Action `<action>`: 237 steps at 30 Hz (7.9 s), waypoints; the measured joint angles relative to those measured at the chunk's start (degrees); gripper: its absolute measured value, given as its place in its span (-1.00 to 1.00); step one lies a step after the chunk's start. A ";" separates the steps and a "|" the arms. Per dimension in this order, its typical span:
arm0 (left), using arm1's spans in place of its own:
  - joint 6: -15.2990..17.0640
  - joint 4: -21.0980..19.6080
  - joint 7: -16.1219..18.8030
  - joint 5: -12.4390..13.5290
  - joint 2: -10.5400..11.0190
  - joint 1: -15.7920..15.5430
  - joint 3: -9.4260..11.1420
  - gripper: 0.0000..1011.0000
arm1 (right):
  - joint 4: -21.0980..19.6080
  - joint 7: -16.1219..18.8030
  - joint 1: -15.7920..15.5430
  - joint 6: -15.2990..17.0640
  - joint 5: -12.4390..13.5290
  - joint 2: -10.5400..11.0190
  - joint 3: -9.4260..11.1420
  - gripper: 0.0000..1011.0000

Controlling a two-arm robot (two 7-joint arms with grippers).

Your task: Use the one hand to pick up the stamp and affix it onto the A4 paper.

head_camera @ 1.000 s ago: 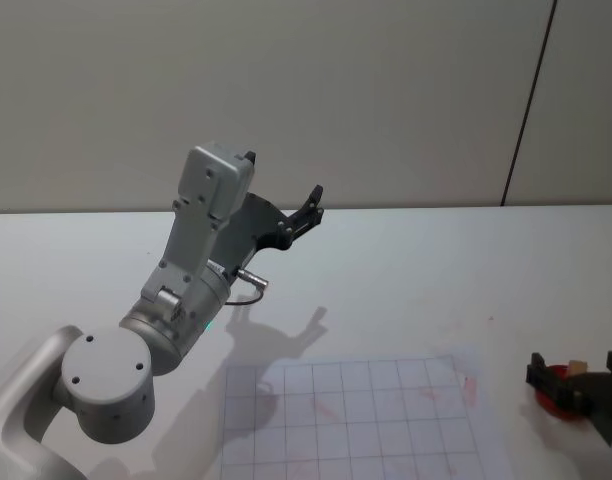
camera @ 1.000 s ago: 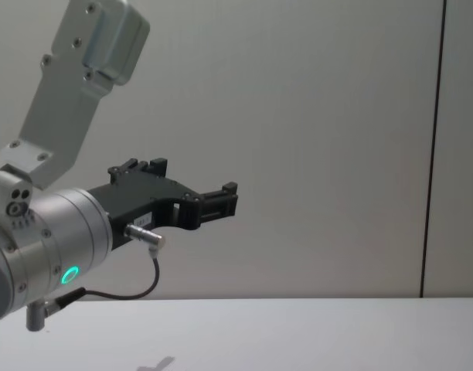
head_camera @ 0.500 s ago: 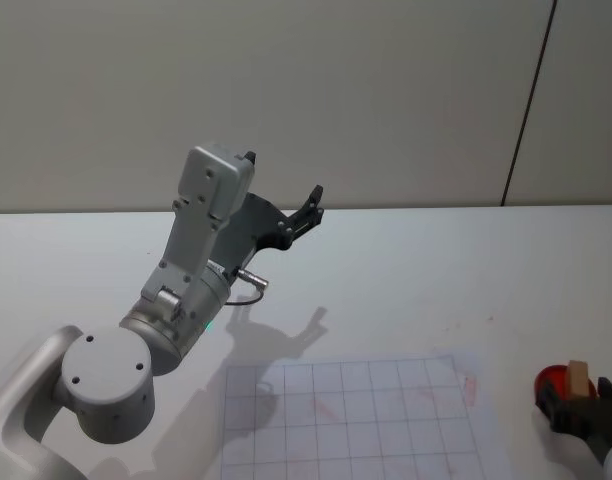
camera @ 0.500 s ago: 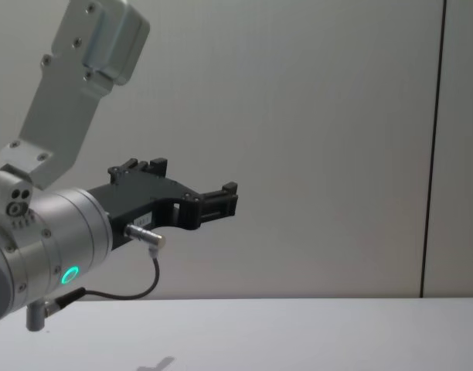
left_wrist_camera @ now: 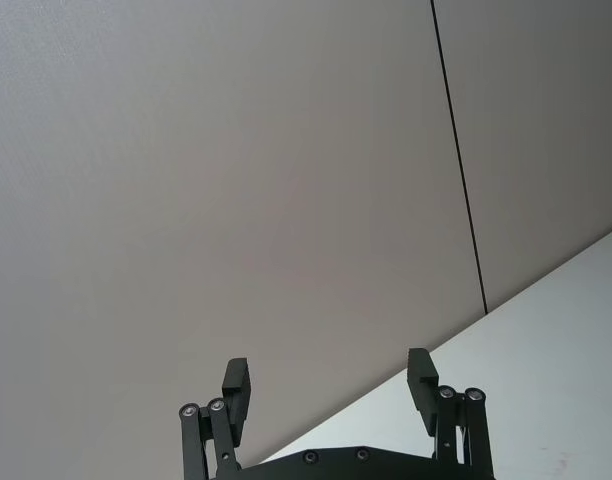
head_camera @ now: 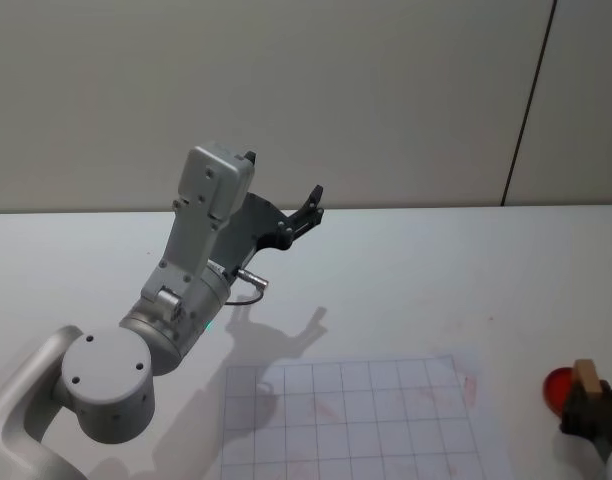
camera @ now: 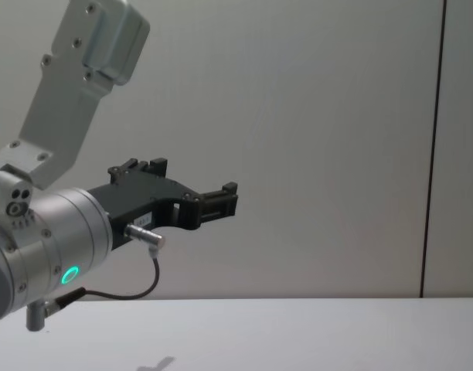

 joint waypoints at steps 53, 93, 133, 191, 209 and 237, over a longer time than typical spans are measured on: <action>0.00 0.00 0.00 0.00 0.00 0.00 0.00 0.98 | -1.44 8.21 0.82 -3.79 -5.07 -2.60 1.99 -0.57; 0.00 0.00 0.00 0.00 0.00 0.00 0.00 0.98 | 2.63 32.79 7.58 7.00 -10.50 -2.93 -1.92 -0.57; 0.00 0.00 0.01 0.00 0.00 0.00 0.00 0.98 | 8.48 36.67 9.35 9.20 -11.62 -3.16 -1.93 -0.57; 0.00 0.00 0.00 0.00 0.00 0.00 0.00 0.98 | -0.04 22.78 7.76 14.18 -6.83 -3.79 6.58 -0.57; 0.00 0.00 0.01 0.00 0.00 0.00 0.00 0.98 | 2.59 23.50 7.51 14.99 -7.75 -3.94 7.50 -0.57; 0.00 0.00 0.01 0.00 0.00 0.00 0.00 0.98 | -2.48 23.56 3.50 13.59 -9.52 -4.33 8.57 0.55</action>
